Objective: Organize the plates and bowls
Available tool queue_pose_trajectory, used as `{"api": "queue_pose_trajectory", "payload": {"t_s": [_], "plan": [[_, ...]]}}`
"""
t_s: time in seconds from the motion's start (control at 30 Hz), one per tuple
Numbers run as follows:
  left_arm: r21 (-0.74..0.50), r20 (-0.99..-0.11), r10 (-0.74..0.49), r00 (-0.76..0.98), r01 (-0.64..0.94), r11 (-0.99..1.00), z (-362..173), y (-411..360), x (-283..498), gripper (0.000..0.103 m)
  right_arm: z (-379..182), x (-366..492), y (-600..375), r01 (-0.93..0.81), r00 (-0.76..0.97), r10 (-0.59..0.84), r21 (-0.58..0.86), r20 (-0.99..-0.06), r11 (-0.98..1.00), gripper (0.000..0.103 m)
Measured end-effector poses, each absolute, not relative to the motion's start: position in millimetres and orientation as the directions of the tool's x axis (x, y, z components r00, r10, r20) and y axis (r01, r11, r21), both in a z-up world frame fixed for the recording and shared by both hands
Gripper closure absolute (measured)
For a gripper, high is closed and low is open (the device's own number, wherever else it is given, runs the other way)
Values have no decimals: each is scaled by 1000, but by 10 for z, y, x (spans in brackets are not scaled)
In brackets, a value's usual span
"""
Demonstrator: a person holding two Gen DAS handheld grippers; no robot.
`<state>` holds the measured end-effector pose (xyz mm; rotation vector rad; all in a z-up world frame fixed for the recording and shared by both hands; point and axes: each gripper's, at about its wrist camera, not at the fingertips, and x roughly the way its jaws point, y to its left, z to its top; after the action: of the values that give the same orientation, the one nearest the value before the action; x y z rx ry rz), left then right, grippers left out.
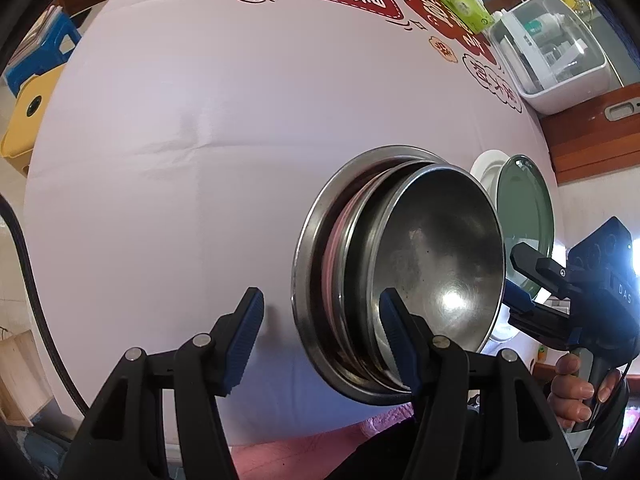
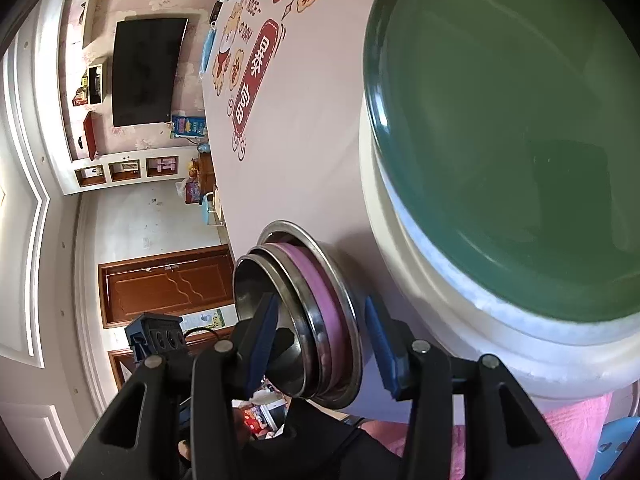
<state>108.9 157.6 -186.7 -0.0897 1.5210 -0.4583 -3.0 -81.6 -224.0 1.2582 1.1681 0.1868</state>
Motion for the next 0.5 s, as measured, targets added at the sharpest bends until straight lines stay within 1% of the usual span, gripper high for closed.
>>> {"api": "queue_pose_trajectory", "payload": {"t_s": [0.07,0.27,0.4,0.5], "plan": [[-337,-940,-341,-23,239,911,-1879,1564,1100,45,-2256,-14,-804,465,455,679,804,-576,370,57],[-351,-935,-352,-42,246,903,-1916,1579,1130,51,-2289,50,-752,471,434,688,797,-582,377,56],[-366,-929,-367,-51,268,891,-1910,1538,1155,60,-2289,65,-759,472,433,686,796,-584,379,55],[-376,-925,-375,-60,279,883,-1914,1506,1176,65,-2292,93,-750,469,431,685,794,-587,386,55]]}}
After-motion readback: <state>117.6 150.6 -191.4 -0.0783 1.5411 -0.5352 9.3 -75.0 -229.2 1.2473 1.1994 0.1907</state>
